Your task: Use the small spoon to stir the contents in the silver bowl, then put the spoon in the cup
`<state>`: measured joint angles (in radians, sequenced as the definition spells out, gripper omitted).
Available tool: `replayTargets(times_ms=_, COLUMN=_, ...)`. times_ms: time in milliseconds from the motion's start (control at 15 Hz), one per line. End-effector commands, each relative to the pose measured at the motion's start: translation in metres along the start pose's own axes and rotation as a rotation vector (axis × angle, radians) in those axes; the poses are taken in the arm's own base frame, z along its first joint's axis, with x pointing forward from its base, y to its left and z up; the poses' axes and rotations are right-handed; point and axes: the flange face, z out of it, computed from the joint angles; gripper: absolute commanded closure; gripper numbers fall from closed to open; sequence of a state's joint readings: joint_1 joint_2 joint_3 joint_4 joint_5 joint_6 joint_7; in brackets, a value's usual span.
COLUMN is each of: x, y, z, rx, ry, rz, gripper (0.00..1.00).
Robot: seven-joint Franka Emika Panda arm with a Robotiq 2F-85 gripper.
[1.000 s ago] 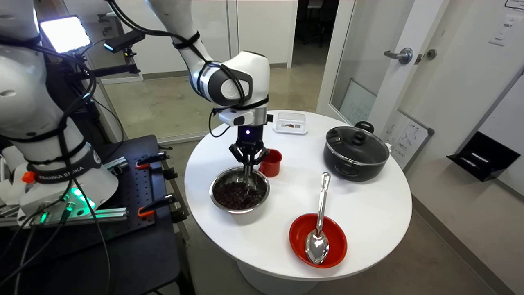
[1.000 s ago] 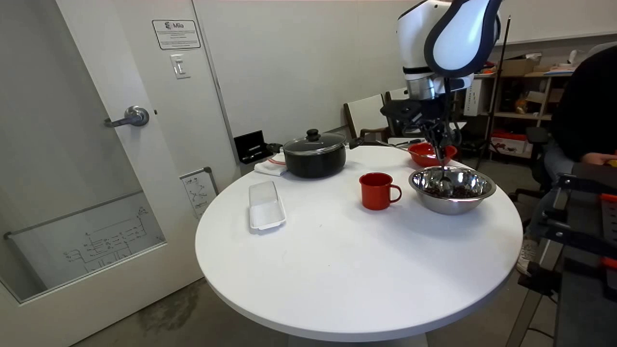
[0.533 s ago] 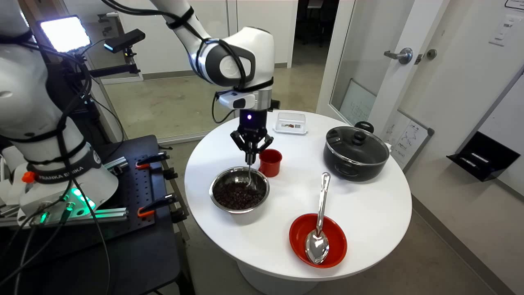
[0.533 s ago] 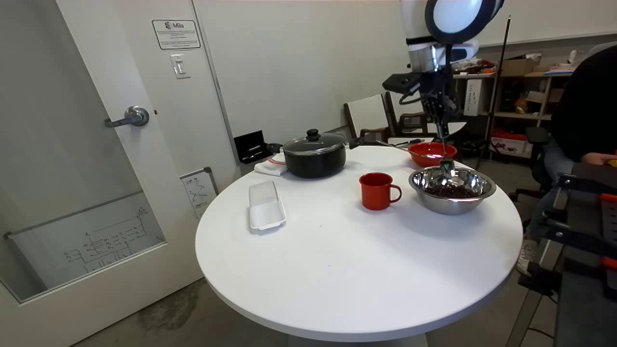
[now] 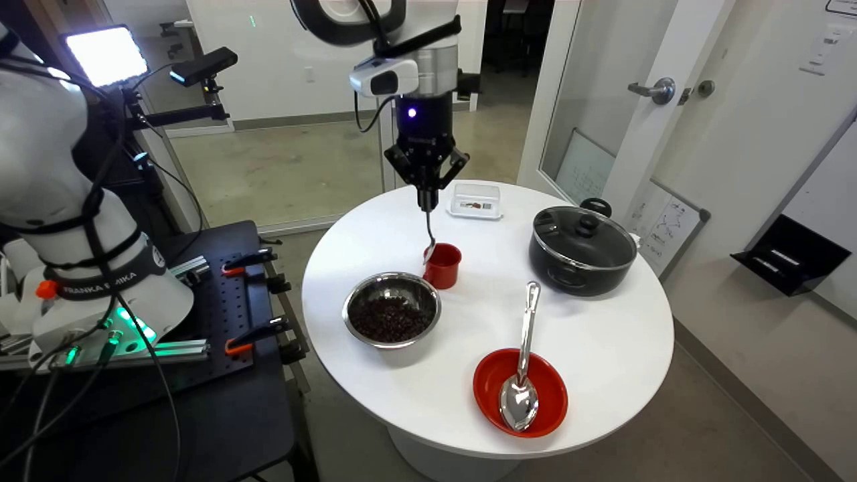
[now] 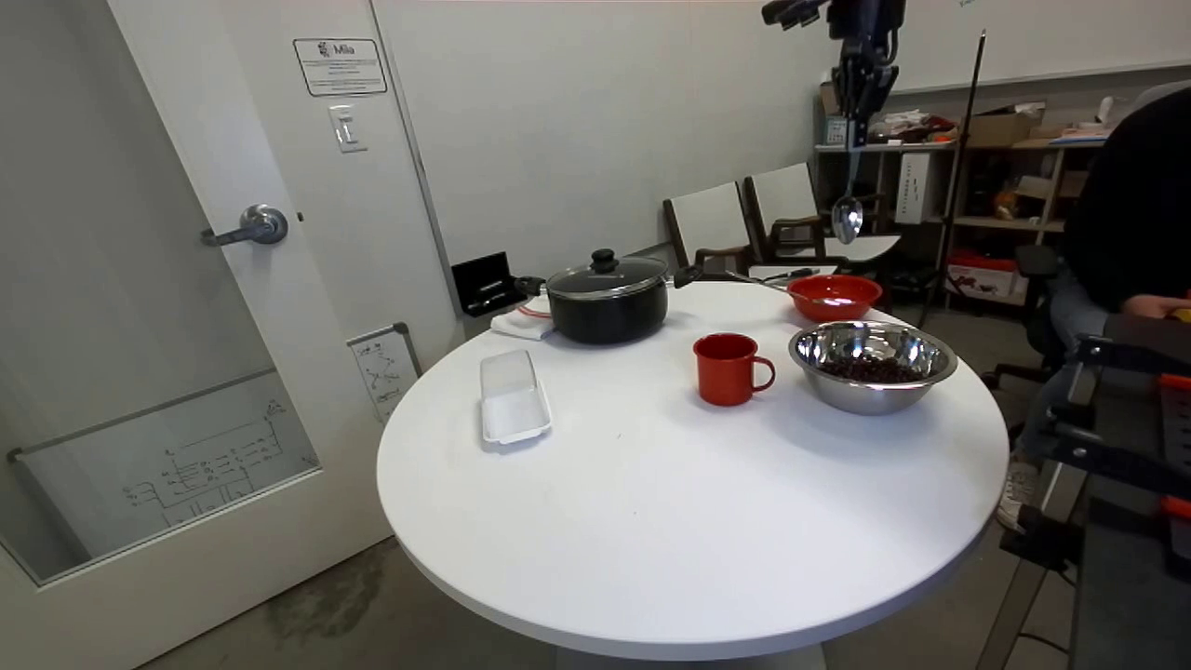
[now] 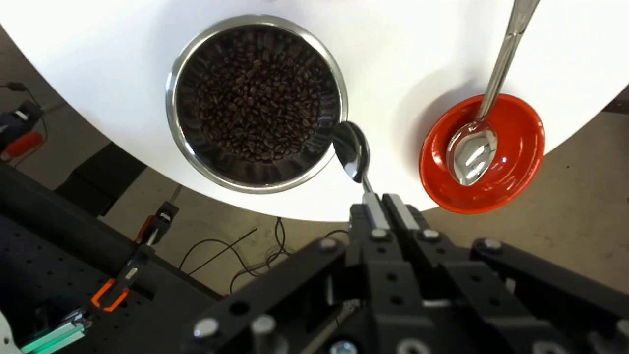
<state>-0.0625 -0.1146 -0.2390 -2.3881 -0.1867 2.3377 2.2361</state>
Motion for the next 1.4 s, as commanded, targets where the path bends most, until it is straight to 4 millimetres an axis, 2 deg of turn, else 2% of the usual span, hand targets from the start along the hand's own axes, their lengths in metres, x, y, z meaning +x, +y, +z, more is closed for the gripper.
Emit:
replayTargets(times_ms=0, x=-0.008, y=-0.001, z=-0.005, rx=0.003, ry=-0.056, rz=-0.022, gripper=0.99)
replayTargets(times_ms=200, x=-0.036, y=0.007, z=0.002, rx=0.045, ry=-0.106, rz=-0.063, gripper=0.99)
replayTargets(times_ms=533, x=-0.093, y=0.027, z=0.015, rx=0.105, ry=-0.143, rz=-0.168, gripper=0.99)
replayTargets(times_ms=800, x=-0.128, y=0.042, z=0.030, rx=0.122, ry=-0.155, rz=-0.245, gripper=0.99)
replayTargets(times_ms=1000, x=-0.145, y=0.042, z=0.050, rx=0.142, ry=-0.158, rz=-0.267, gripper=0.99)
replayTargets(times_ms=1333, x=-0.158, y=0.029, z=0.088, rx=0.141, ry=-0.134, rz=-0.273, gripper=0.99)
